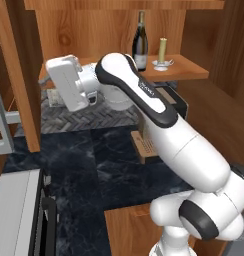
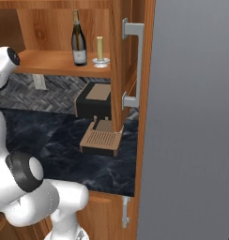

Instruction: Get the candle and the wine from the cabinet and move them to the dining counter.

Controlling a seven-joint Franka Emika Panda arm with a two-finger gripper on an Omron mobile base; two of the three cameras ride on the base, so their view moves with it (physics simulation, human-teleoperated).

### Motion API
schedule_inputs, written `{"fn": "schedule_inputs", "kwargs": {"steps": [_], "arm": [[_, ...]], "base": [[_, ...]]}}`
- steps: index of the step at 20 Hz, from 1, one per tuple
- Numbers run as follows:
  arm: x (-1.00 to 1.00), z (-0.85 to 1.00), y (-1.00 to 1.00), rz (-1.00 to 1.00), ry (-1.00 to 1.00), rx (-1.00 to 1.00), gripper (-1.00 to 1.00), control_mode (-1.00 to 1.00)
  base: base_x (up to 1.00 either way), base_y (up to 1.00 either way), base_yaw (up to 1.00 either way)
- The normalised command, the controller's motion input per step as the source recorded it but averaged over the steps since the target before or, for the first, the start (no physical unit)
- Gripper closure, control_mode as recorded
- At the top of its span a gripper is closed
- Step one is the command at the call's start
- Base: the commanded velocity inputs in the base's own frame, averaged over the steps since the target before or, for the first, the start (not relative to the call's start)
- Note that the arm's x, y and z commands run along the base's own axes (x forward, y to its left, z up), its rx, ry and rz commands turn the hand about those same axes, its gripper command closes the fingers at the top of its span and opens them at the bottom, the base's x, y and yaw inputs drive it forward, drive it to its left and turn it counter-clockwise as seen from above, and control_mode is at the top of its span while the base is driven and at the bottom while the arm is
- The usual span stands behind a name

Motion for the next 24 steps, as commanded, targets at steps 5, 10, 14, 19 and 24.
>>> {"fn": "schedule_inputs", "kwargs": {"steps": [5, 10, 14, 19, 24], "arm": [[-0.16, 0.00, -0.45, -0.15, -0.18, -0.10, -1.00, -1.00], [-0.06, 0.00, -0.57, -0.21, -0.21, -0.12, -1.00, -1.00], [0.00, 0.00, -0.60, -0.24, -0.22, -0.14, -1.00, -1.00], [0.00, 0.00, -0.60, -0.27, -0.21, -0.16, -1.00, -1.00], [0.00, 0.05, -0.60, -0.30, -0.19, -0.13, -1.00, -1.00]], "base": [[0.00, 0.00, 0.00], [0.00, 0.00, 0.00], [0.00, 0.00, 0.00], [0.00, 0.00, 0.00], [0.00, 0.00, 0.00]]}}
